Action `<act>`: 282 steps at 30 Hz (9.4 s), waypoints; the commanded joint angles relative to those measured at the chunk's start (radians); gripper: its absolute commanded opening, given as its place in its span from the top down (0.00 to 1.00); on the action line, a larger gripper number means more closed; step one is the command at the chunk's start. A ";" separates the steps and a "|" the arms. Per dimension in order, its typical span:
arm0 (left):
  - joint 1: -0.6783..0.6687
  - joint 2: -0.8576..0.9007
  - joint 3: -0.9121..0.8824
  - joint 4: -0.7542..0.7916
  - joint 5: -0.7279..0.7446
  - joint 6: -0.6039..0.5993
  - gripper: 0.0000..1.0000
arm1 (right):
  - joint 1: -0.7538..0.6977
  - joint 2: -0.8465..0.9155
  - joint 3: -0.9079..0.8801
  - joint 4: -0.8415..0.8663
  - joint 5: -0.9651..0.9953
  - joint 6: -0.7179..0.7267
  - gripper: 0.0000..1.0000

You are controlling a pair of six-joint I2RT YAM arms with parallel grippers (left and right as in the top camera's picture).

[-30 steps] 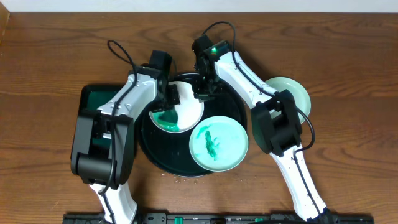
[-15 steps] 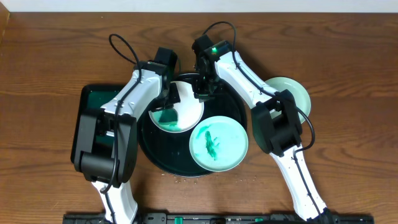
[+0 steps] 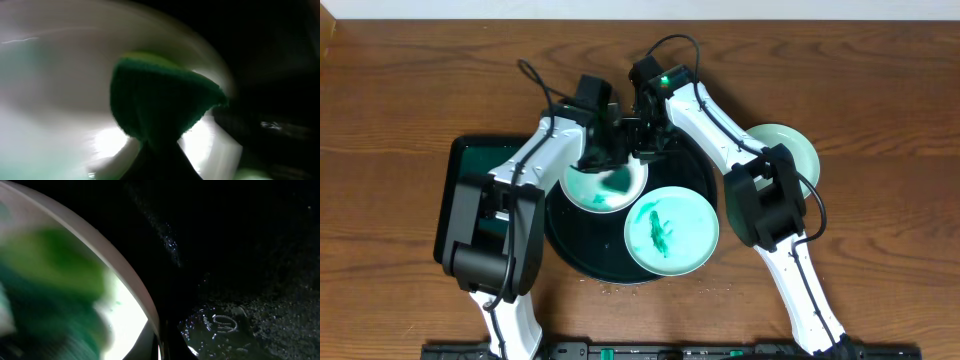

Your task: Clean dirty plates on tray and stack at the side

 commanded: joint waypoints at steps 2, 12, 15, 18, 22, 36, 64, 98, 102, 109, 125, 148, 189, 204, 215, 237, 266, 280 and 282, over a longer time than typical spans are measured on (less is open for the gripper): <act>-0.014 0.011 -0.004 0.023 0.225 0.102 0.93 | -0.033 0.050 -0.040 0.012 0.164 0.018 0.99; -0.002 -0.112 0.063 -0.153 -0.537 -0.232 0.93 | -0.033 0.050 -0.044 0.013 0.164 0.018 0.99; -0.003 -0.109 0.060 -0.167 -0.595 -0.235 0.93 | -0.033 0.050 -0.044 0.013 0.164 0.018 0.99; -0.005 -0.084 0.038 -0.160 -0.594 -0.254 0.93 | -0.033 0.050 -0.044 0.014 0.164 0.018 0.99; -0.020 -0.027 0.023 -0.154 -0.563 -0.257 0.93 | -0.033 0.050 -0.044 0.014 0.164 0.018 0.99; -0.073 -0.010 0.016 -0.111 -0.098 -0.027 0.93 | -0.033 0.050 -0.044 0.013 0.159 0.010 0.99; -0.048 0.034 0.008 -0.132 -0.057 0.061 0.93 | -0.033 0.050 -0.044 0.013 0.149 -0.005 0.99; -0.016 0.040 0.014 -0.101 -0.798 -0.196 0.93 | -0.032 0.050 -0.044 0.013 0.142 -0.016 0.99; -0.024 0.040 0.014 -0.231 -0.782 -0.298 0.93 | -0.032 0.050 -0.044 0.013 0.142 -0.016 0.99; -0.027 0.040 0.014 -0.305 -0.124 -0.070 0.93 | -0.032 0.050 -0.044 0.014 0.142 -0.016 0.99; 0.016 0.034 0.033 -0.041 -0.323 -0.206 0.93 | -0.032 0.050 -0.044 0.009 0.138 -0.016 0.99; 0.323 -0.184 0.374 -0.505 -0.278 -0.123 0.93 | 0.027 -0.131 -0.001 -0.021 0.434 -0.162 0.99; 0.420 -0.182 0.327 -0.504 -0.275 -0.122 0.93 | 0.259 -0.443 -0.005 -0.038 0.804 -0.230 0.99; 0.266 -0.182 0.322 -0.447 -0.275 -0.122 0.93 | -0.498 -0.444 -0.004 -0.199 -0.013 -0.304 0.99; 0.264 -0.182 0.322 -0.445 -0.275 -0.129 0.93 | -0.784 -0.444 -0.229 -0.227 0.214 -0.252 0.98; 0.264 -0.182 0.322 -0.440 -0.274 -0.129 0.93 | -0.689 -0.451 -0.533 -0.167 0.192 -0.304 0.74; 0.264 -0.179 0.322 -0.451 -0.275 -0.156 0.93 | -0.025 -0.448 -0.638 -0.012 0.217 -0.587 0.56; 0.264 -0.179 0.322 -0.448 -0.274 -0.156 0.93 | -0.010 -0.449 -0.476 0.024 0.208 -0.459 0.99; 0.264 -0.179 0.322 -0.448 -0.274 -0.156 0.93 | -0.010 -0.449 -0.445 0.045 0.211 -0.451 0.99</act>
